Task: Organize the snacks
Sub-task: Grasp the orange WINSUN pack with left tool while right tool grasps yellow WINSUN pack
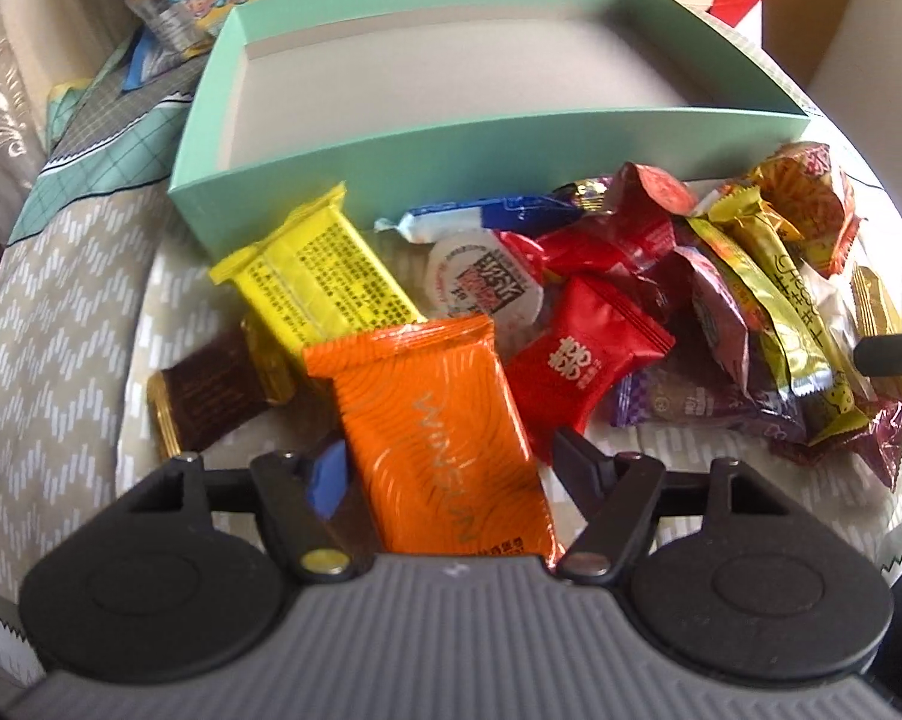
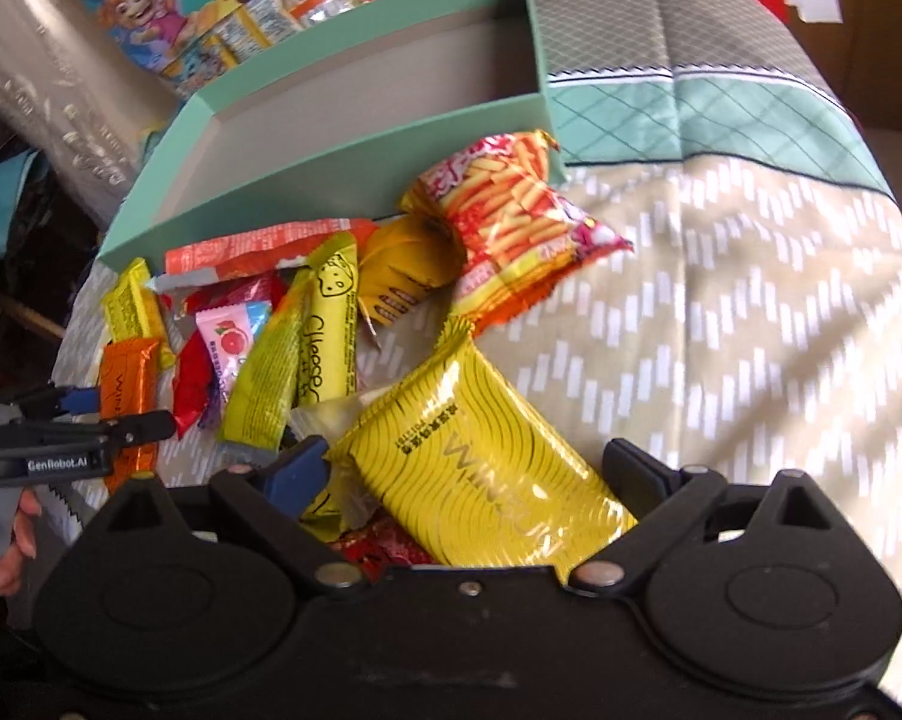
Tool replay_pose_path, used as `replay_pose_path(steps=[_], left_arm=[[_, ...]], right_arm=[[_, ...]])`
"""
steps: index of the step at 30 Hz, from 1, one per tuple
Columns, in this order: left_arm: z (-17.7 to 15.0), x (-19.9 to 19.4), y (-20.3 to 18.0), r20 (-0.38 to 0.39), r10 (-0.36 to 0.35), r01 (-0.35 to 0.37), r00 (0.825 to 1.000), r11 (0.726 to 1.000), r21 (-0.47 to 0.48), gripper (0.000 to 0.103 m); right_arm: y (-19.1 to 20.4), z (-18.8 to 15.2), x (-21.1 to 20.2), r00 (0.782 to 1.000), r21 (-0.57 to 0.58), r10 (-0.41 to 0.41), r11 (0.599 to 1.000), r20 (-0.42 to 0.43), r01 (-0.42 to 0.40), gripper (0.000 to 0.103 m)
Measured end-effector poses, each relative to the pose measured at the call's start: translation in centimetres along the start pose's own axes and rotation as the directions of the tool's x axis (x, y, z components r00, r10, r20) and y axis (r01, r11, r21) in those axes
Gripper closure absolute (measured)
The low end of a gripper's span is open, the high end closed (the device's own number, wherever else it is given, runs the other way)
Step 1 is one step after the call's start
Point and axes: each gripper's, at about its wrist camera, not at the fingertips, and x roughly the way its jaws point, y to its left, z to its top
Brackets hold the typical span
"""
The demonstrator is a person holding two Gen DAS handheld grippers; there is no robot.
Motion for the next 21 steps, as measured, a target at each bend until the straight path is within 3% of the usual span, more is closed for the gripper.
replay_pose_path(steps=[3, 5, 11, 12, 15, 17, 18, 21], left_arm=[[-0.3, 0.0, 0.0, -0.001, -0.009, 0.009, 1.000, 1.000, -0.009, 0.029], [-0.5, -0.3, 0.5, -0.002, 0.010, -0.010, 1.000, 0.999, -0.032, 0.022], [-1.7, -1.2, 1.1, -0.014, 0.055, -0.056, 0.998, 0.996, -0.065, 0.016], [-1.7, -1.2, 1.1, -0.018, 0.056, -0.057, 0.998, 0.996, -0.069, 0.018], [-1.6, -1.1, 0.9, -0.015, 0.034, -0.034, 0.999, 0.997, -0.062, 0.047], [-1.4, -1.3, 0.5, 0.004, 0.027, -0.027, 1.000, 0.999, -0.039, 0.050], [-1.4, -1.5, 0.3, 0.014, 0.006, -0.005, 1.000, 1.000, -0.018, 0.050], [-1.1, -2.0, -0.5, 0.016, -0.088, 0.087, 0.996, 0.995, 0.053, 0.050]], right_arm=[[0.0, -0.8, -0.4, 1.000, 0.120, -0.016, 0.993, 0.022, 0.013, 0.001], [0.7, -1.0, -0.5, 0.999, 0.081, -0.004, 0.997, 0.032, 0.001, 0.000], [0.4, -1.1, -1.4, 0.999, -0.035, 0.010, 0.999, 0.044, -0.009, 0.000], [0.2, -1.2, -1.3, 0.999, -0.043, 0.001, 0.999, 0.044, 0.000, 0.000], [-0.8, -2.1, -1.6, 1.000, -0.057, -0.010, 0.998, 0.028, 0.012, 0.008], [-0.9, -3.0, -2.1, 0.999, -0.085, -0.016, 0.996, 0.029, 0.018, 0.018], [-0.7, -3.2, -2.2, 0.999, -0.101, -0.024, 0.995, 0.033, 0.028, 0.027], [-0.9, -3.6, -2.7, 0.999, -0.060, -0.025, 0.998, 0.034, 0.027, 0.041]])
